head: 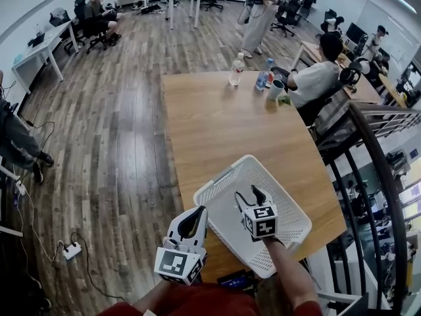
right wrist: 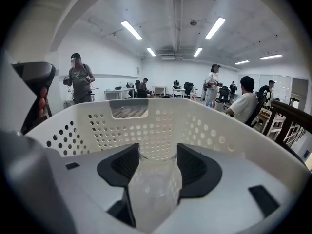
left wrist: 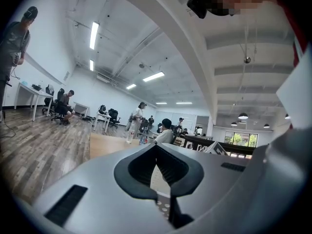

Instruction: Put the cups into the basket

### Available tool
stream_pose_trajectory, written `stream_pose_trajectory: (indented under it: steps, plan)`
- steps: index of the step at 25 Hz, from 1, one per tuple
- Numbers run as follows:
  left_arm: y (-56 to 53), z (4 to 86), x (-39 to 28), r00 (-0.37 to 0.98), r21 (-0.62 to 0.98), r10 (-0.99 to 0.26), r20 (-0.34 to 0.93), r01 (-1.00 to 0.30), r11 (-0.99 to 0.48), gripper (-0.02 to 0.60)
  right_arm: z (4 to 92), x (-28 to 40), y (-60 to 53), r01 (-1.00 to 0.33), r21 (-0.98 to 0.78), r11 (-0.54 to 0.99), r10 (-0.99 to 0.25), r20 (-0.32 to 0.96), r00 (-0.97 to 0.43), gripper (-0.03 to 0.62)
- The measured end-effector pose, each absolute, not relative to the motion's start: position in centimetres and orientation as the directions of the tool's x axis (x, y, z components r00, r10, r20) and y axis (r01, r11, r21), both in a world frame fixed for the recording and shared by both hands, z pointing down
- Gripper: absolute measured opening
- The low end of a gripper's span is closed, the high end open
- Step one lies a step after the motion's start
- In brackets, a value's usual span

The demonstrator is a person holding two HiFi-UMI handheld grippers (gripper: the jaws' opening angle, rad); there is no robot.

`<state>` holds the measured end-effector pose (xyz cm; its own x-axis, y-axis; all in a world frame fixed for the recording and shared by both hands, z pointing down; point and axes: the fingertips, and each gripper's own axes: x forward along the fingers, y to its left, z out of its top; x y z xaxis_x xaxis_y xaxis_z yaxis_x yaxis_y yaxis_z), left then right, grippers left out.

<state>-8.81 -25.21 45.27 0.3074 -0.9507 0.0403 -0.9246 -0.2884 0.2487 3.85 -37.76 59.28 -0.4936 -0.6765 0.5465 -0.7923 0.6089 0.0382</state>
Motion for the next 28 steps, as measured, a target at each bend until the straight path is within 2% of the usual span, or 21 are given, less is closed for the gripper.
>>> stream_pose_trajectory:
  steps: [14, 28]
  plan:
    - [-25.3, 45.5, -10.7, 0.276, 0.244, -0.960, 0.047, -0.935, -0.257, 0.006, 61.7, 4.1, -38.9, -0.832, 0.012, 0.555, -0.684, 0.575, -0.448, 0.252]
    - [-25.6, 45.4, -10.3, 0.289, 0.254, -0.956, 0.044, -0.929, -0.269, 0.007, 62.2, 4.1, -38.0, -0.820, 0.046, 0.570, -0.673, 0.599, -0.434, 0.252]
